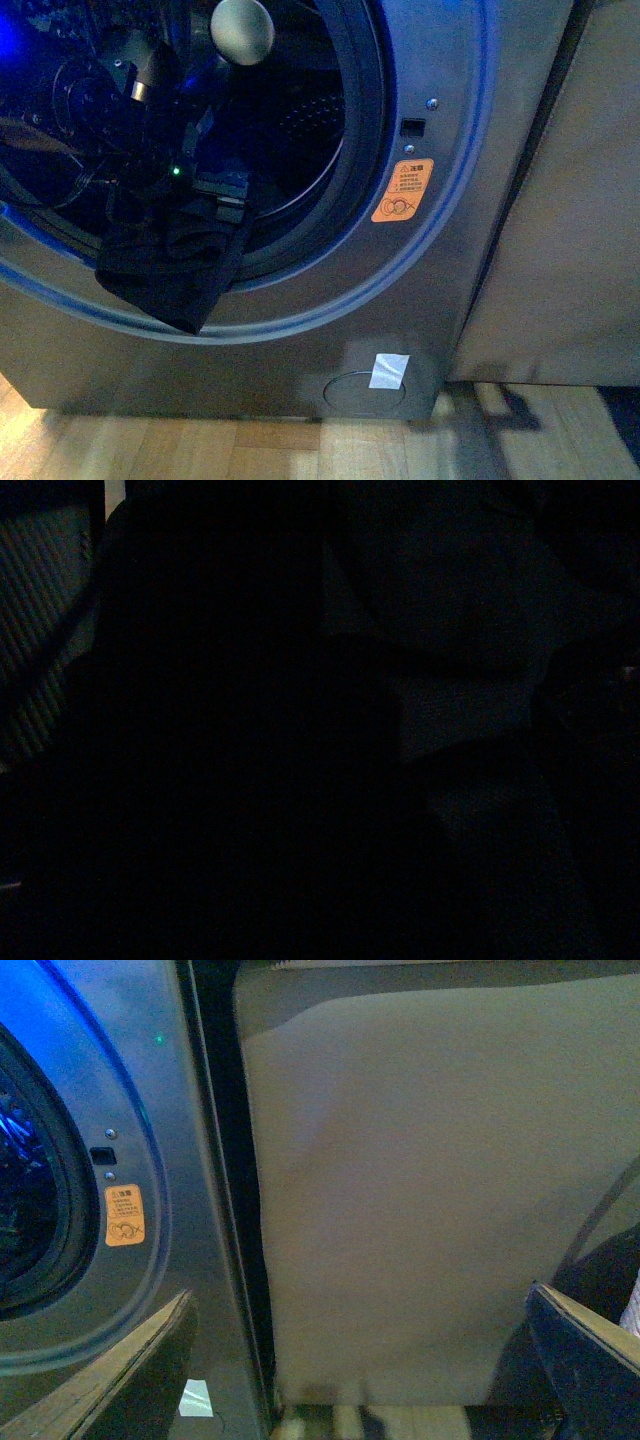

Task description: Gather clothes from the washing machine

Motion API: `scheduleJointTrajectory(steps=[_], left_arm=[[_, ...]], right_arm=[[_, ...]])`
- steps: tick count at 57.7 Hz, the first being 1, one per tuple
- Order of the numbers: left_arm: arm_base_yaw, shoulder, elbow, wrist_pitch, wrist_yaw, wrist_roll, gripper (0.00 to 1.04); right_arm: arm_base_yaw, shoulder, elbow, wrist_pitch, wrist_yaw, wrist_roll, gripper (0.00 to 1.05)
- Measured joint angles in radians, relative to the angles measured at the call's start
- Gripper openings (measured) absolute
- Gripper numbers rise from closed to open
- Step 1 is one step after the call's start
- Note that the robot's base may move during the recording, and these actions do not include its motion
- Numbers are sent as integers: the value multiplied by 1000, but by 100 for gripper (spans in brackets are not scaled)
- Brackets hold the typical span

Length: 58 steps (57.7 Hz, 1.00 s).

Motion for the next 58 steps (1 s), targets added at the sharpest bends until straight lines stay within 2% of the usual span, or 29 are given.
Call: scheduleJointTrajectory(steps=[2, 13, 16, 25, 36, 41, 58], left_arm=[[-1, -2, 0, -3, -1, 1, 97], [-6, -9, -11, -5, -18, 0, 71], [-6, -18, -26, 9, -12, 0, 59], [-6, -64, -99, 61, 33, 4, 33], [-6, -161, -226, 121, 119, 5, 11], [-9, -224, -295, 146, 158, 4, 8], [-32, -525, -544, 222, 299, 6, 7]], right_arm=[[0, 0, 0, 0, 0, 0, 97], [0, 0, 0, 0, 0, 0, 97], [0, 0, 0, 0, 0, 0, 97], [0, 0, 0, 0, 0, 0, 97], [0, 0, 0, 0, 0, 0, 97], [0, 0, 0, 0, 0, 0, 97], [0, 0, 0, 0, 0, 0, 97]])
